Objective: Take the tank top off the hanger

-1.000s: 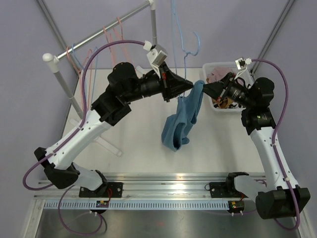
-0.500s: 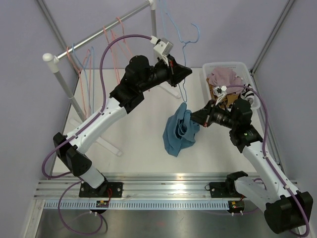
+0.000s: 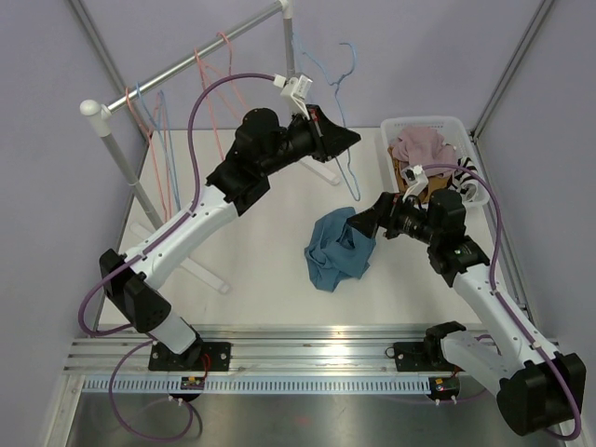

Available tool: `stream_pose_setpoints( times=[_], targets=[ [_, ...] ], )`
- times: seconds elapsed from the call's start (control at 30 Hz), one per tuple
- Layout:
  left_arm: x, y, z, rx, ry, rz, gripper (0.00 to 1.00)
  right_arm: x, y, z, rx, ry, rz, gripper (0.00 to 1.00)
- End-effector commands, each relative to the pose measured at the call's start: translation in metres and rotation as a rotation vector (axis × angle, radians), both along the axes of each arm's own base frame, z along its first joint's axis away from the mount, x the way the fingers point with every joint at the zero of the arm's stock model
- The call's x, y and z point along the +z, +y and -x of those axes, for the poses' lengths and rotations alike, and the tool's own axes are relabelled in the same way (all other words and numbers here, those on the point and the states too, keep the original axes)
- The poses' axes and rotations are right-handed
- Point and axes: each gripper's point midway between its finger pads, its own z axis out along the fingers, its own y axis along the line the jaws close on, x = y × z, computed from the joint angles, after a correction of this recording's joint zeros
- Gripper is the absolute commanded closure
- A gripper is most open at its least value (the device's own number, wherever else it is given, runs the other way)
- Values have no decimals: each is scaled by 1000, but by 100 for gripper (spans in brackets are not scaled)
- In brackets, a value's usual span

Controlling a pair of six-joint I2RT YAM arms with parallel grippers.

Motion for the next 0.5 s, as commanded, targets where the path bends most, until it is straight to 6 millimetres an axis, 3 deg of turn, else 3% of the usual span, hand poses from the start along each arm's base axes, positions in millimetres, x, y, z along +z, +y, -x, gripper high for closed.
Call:
stream_pose_setpoints(
  times=[0.0,0.13,0.4,0.47],
  targets=[
    [28,12,4,13,157,164,100,11,-4,-1,-33,-48,15,0],
    [35,21,-12,74,210,212,100,15,-5,2,-33,-51,8,0],
    [48,67,-81,210,314,313,100,10,-8,9,-44,-40,12,1],
    [60,76,-91,219,304,326,100,10,-8,10,-40,-42,9,1]
  ],
)
